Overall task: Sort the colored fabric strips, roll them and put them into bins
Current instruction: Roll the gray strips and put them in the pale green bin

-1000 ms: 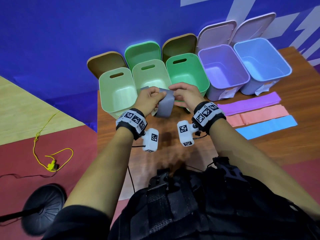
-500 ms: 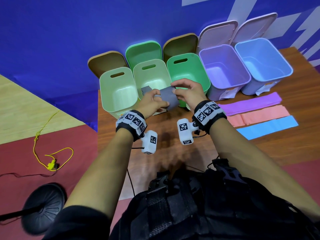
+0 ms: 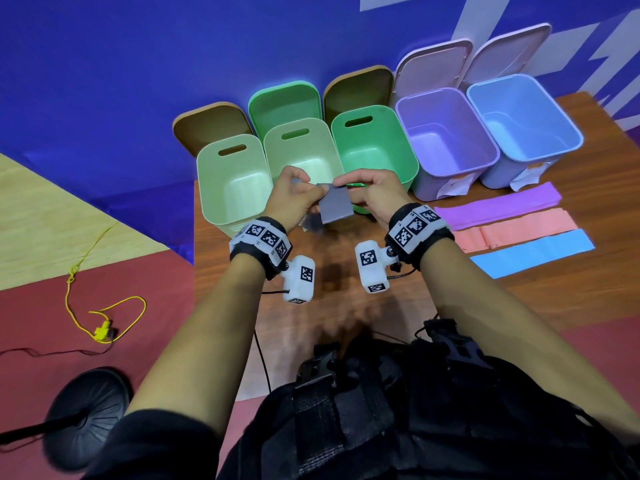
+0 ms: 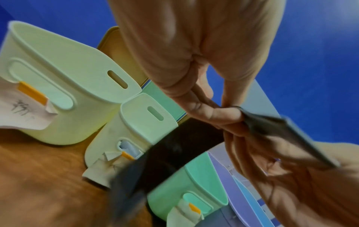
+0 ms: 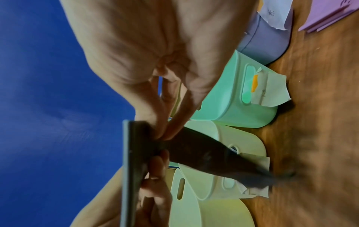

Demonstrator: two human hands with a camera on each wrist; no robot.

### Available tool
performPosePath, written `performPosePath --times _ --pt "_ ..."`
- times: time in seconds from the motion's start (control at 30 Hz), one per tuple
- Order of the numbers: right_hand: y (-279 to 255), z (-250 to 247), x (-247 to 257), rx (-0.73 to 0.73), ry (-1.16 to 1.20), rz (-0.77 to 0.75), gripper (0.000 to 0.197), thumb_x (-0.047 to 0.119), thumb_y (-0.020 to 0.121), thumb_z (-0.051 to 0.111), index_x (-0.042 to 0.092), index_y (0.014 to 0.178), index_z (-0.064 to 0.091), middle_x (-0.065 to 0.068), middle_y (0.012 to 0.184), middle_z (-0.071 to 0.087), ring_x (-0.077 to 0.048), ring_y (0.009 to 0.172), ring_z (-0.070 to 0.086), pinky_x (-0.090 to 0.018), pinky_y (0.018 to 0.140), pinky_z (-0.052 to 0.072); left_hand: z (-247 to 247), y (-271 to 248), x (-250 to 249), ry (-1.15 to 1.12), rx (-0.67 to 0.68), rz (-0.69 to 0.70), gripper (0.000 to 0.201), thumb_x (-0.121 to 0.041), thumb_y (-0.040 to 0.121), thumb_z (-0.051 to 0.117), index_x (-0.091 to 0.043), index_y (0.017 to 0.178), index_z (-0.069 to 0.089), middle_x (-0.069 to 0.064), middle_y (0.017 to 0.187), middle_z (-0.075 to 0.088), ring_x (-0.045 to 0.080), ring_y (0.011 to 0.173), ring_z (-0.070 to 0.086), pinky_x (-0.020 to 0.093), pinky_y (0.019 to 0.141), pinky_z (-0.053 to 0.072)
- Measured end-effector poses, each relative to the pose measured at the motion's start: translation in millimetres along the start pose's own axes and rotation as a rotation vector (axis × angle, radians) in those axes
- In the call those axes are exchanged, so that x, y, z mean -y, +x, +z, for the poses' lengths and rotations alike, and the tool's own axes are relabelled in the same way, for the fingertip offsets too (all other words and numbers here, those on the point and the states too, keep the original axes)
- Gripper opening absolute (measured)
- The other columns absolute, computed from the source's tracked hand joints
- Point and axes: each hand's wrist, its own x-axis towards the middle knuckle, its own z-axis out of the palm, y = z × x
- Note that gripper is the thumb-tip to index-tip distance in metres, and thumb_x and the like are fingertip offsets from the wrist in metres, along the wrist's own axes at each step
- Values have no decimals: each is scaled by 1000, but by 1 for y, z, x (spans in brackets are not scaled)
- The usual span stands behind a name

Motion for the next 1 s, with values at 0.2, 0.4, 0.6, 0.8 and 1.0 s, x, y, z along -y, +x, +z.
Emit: performPosePath --times 0.2,0.4,0.6,0.8,1.0 --pt "0 5 6 -31 26 -47 18 3 85 72 20 85 76 -6 83 73 -17 76 67 -26 71 55 0 -3 -5 27 47 20 21 -24 101 55 -10 87 62 14 72 62 15 51 62 20 53 54" --pt "0 3 9 -118 -70 -20 14 9 89 68 23 88 70 3 73 67 -8 59 56 -16 51 41 1 -2 -6 82 65 93 33 -39 99 57 -11 83 64 -5 59 52 15 53 52 24 55 42" --pt "2 1 9 -141 -126 -21 3 22 86 74 24 85 73 3 75 67 -9 62 55 -17 55 41 0 -1 -4 94 -10 230 23 -29 94 66 -8 100 73 -2 82 65 7 69 54 21 68 45" --pt "1 2 10 -147 -181 -47 13 17 85 75 22 74 69 8 63 61 -2 51 51 -9 51 39 -1 1 -7 63 -22 259 21 -33 94 66 -16 102 76 2 97 69 2 80 58 15 72 42" --pt "-4 4 19 -95 -130 -95 7 22 89 73 17 84 73 13 69 64 3 62 56 -7 60 42 -2 0 -11 32 -34 335 12 -12 92 68 -8 102 74 3 90 73 4 79 64 23 77 50"
